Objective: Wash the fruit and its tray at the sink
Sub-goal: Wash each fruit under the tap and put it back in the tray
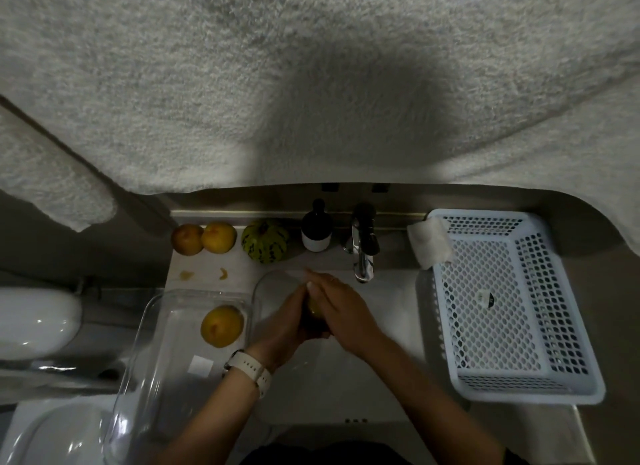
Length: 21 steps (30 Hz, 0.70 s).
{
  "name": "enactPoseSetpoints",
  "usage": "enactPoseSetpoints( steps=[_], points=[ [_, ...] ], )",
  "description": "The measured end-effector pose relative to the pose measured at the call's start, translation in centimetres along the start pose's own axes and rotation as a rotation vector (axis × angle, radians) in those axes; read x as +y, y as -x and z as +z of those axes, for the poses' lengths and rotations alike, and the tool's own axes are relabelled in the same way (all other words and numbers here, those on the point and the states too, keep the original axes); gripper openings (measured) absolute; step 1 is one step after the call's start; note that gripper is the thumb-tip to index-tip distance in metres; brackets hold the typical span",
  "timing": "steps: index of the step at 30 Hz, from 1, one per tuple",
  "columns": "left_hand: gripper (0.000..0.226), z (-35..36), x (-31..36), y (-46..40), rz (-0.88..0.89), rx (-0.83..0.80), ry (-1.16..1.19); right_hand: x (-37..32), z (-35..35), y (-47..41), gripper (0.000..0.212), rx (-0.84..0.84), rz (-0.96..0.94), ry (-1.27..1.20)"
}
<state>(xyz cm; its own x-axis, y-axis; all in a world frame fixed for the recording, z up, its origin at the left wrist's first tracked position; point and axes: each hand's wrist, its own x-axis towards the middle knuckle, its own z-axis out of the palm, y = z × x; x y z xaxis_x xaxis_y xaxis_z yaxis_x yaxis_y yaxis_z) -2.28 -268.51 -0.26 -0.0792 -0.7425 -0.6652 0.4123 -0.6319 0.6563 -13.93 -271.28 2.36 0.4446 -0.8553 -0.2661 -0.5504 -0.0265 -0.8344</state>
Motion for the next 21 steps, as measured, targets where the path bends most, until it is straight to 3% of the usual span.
enactPoseSetpoints(
  steps=[3,7,10,13,15,17,19,21],
  points=[
    [0.039,0.7,-0.6,-0.4,0.026,0.071,0.024,-0.3,0.6,-0.4,0.043,0.012,0.001,0.162],
    [0.043,1.1,-1.0,-1.2,0.003,0.085,0.341,-0.8,2.6,1.7,0.049,0.125,-0.205,0.513],
    [0.043,0.7,-1.1,-1.2,0.012,0.069,0.222,0.2,2.2,2.7,0.056,0.157,-0.337,0.642],
    [0.029,1.0,-1.6,-0.8,0.269,0.166,-0.268,0.3,2.1,2.6,0.046,0.118,-0.143,0.261],
    [0.022,1.1,-2.3,-0.9,0.467,0.155,-0.575,0.4,2.2,1.5,0.036,0.206,0.045,-0.015],
    [0.018,1.6,-2.1,-0.6,0.503,0.143,-0.666,0.5,1.5,-0.1,0.031,0.263,0.299,-0.221],
    [0.020,1.7,-2.0,-0.8,0.512,0.166,-0.686,0.9,0.8,-1.2,0.035,0.203,0.510,-0.370],
    [0.021,2.3,-1.8,-0.7,0.536,0.211,-0.610,0.7,0.8,-1.4,0.034,0.165,0.471,-0.265]
  ],
)
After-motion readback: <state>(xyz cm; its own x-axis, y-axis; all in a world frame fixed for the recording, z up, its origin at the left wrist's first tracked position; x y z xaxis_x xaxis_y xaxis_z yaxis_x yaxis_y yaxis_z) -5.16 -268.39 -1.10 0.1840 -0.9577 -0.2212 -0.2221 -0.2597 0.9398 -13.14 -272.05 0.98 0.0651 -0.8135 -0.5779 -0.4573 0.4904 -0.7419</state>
